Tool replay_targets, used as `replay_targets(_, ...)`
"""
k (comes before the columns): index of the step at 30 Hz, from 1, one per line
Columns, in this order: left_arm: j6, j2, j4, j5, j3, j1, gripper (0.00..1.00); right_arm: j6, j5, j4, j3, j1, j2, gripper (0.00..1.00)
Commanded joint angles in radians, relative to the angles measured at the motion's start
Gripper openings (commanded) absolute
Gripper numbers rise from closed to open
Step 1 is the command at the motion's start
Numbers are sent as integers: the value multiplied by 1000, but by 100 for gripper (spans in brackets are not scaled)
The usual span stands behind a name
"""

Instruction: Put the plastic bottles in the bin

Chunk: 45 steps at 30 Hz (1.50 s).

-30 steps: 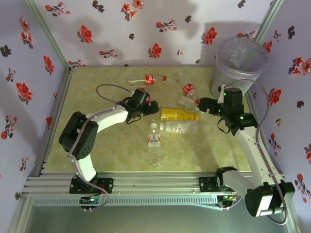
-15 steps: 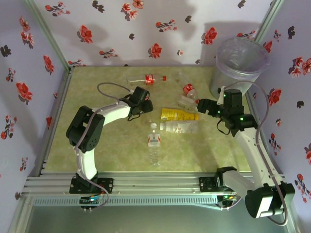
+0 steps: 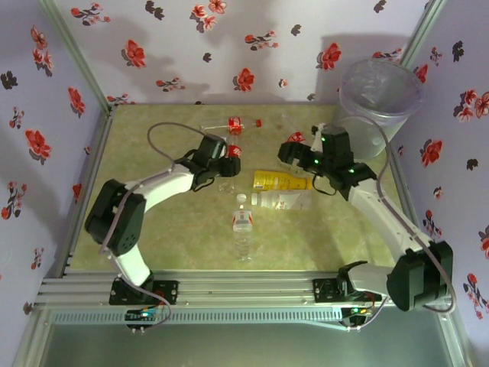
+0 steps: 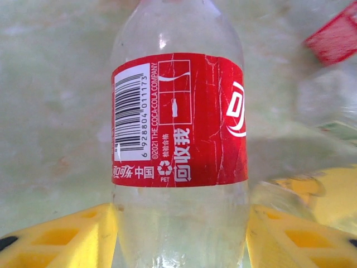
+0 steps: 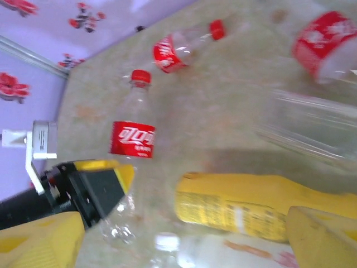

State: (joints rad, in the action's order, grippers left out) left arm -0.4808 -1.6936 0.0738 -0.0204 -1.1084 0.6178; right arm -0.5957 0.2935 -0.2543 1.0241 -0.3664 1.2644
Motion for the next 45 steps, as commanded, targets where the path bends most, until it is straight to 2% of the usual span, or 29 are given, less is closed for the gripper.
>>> replay_targets(1, 85, 110, -155, 102, 86, 4, 59, -113, 34, 175, 72, -56, 75, 94)
replay_targets(5, 106, 197, -288, 184, 190, 4, 60, -125, 44, 221, 156, -99, 184, 94)
replay_targets(10, 106, 218, -335, 243, 215, 3, 60, -136, 82, 262, 232, -143, 303, 94)
replay_targets(20, 67, 220, -427, 264, 216, 3, 59, -137, 90, 275, 262, -164, 443, 91)
replay_targets(25, 46, 203, -464, 292, 216, 4, 59, -138, 98, 283, 273, -166, 470, 76)
replay_targets(27, 38, 202, -475, 297, 218, 3, 59, -124, 89, 265, 283, -166, 476, 66)
replay_targets(32, 42, 200, -473, 297, 219, 3, 61, -122, 85, 252, 295, -164, 479, 49)
replay_targets(34, 45, 198, -467, 297, 212, 4, 63, -118, 80, 243, 299, -164, 473, 46)
replay_targets(39, 44, 223, -428, 298, 201, 2, 78, -78, 55, 186, 336, -150, 433, 38)
replay_targets(42, 45, 257, -362, 297, 188, 0, 99, -47, 45, 148, 363, -122, 393, 38)
replay_targets(45, 28, 314, -341, 297, 208, -1, 100, 16, 2, 83, 402, -71, 342, 38)
